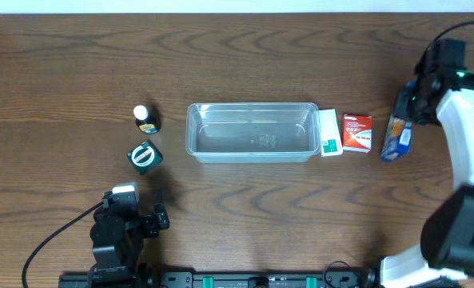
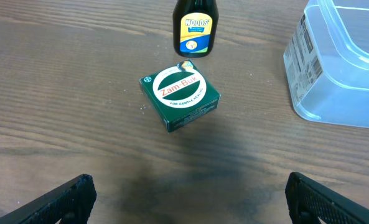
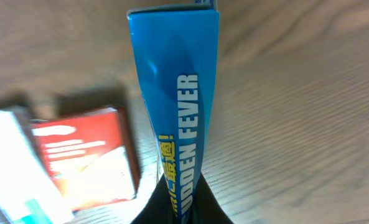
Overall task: Pack container
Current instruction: 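Grasp the blue Kool Fever box with the right gripper and lift, then lower the blue box into the clear container, laying it flat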
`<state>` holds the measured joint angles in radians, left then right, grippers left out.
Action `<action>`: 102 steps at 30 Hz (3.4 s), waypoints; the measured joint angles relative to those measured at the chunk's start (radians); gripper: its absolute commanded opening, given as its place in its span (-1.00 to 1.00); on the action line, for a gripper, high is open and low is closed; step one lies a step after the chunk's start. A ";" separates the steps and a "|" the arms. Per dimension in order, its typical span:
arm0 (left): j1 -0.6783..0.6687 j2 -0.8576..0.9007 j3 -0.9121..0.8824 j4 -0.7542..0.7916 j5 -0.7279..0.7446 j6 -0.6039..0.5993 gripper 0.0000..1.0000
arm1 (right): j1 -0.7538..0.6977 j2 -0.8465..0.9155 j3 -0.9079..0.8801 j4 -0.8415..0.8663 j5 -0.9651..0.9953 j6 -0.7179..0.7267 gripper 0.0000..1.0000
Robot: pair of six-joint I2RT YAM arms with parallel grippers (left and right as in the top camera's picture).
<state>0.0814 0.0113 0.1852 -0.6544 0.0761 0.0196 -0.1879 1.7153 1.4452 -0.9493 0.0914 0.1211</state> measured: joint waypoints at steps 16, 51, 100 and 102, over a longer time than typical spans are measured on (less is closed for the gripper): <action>0.000 0.000 0.000 0.000 0.000 0.000 0.96 | 0.568 -0.280 0.130 0.027 -0.279 -0.525 -0.97; 0.000 0.000 0.000 0.000 0.000 0.000 0.96 | 0.761 0.137 0.128 0.102 -0.034 -1.163 -0.97; 0.000 0.000 0.000 0.000 0.000 0.000 0.96 | 0.761 0.216 0.111 0.130 0.117 -1.022 -0.72; 0.000 0.000 0.000 0.000 0.000 0.000 0.96 | 0.760 0.216 0.111 0.138 0.133 -1.022 -0.73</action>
<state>0.0814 0.0113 0.1852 -0.6540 0.0761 0.0196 0.5724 1.9308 1.5562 -0.8116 0.2245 -0.9005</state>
